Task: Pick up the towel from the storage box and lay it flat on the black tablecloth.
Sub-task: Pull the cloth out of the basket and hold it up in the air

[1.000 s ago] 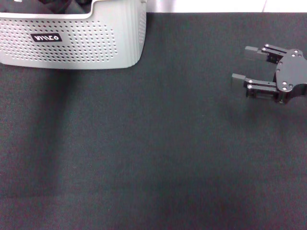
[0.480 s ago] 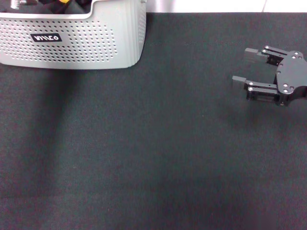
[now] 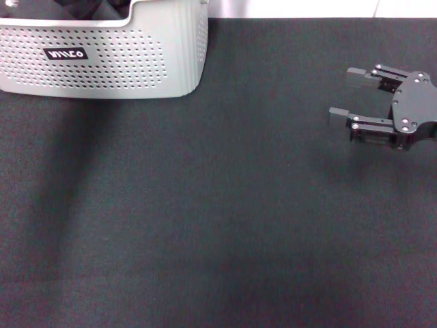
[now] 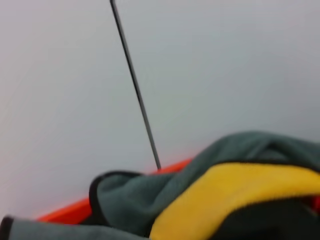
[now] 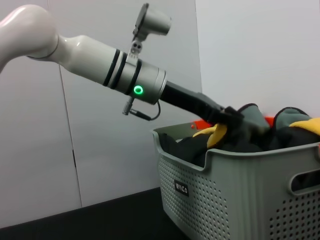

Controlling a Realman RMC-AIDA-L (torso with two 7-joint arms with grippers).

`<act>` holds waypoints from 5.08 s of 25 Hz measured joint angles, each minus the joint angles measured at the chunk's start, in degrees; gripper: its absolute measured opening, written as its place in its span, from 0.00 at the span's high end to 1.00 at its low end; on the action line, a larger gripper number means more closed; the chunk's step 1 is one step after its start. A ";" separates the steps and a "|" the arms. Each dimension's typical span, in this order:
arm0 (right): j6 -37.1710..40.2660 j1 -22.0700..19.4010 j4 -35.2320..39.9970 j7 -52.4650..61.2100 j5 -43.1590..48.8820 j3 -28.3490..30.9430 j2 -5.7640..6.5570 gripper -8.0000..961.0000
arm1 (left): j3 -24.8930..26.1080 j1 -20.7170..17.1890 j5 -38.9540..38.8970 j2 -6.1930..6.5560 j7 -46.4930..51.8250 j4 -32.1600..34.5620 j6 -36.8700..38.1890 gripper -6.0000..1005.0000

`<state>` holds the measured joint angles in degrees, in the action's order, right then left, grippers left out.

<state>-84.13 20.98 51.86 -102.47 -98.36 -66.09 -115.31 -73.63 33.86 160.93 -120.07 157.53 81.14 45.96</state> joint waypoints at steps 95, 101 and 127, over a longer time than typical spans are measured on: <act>7.06 5.95 -19.36 -37.97 -25.46 -17.86 -0.88 0.42 | 10.00 -9.45 -111.78 -0.25 -61.99 -22.69 37.36 0.95; 9.25 4.15 -19.01 -44.04 -31.24 -22.28 -0.88 0.42 | 10.01 -9.67 -112.01 -0.25 -62.03 -22.84 37.16 0.95; 14.46 2.79 -19.25 -61.83 -49.11 -32.83 -0.88 0.43 | 9.37 -9.68 -112.82 -0.34 -62.62 -24.38 37.42 0.95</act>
<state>-69.66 23.77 32.61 -164.30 -147.46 -98.92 -116.19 -64.26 24.18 48.11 -120.41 94.91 56.76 83.37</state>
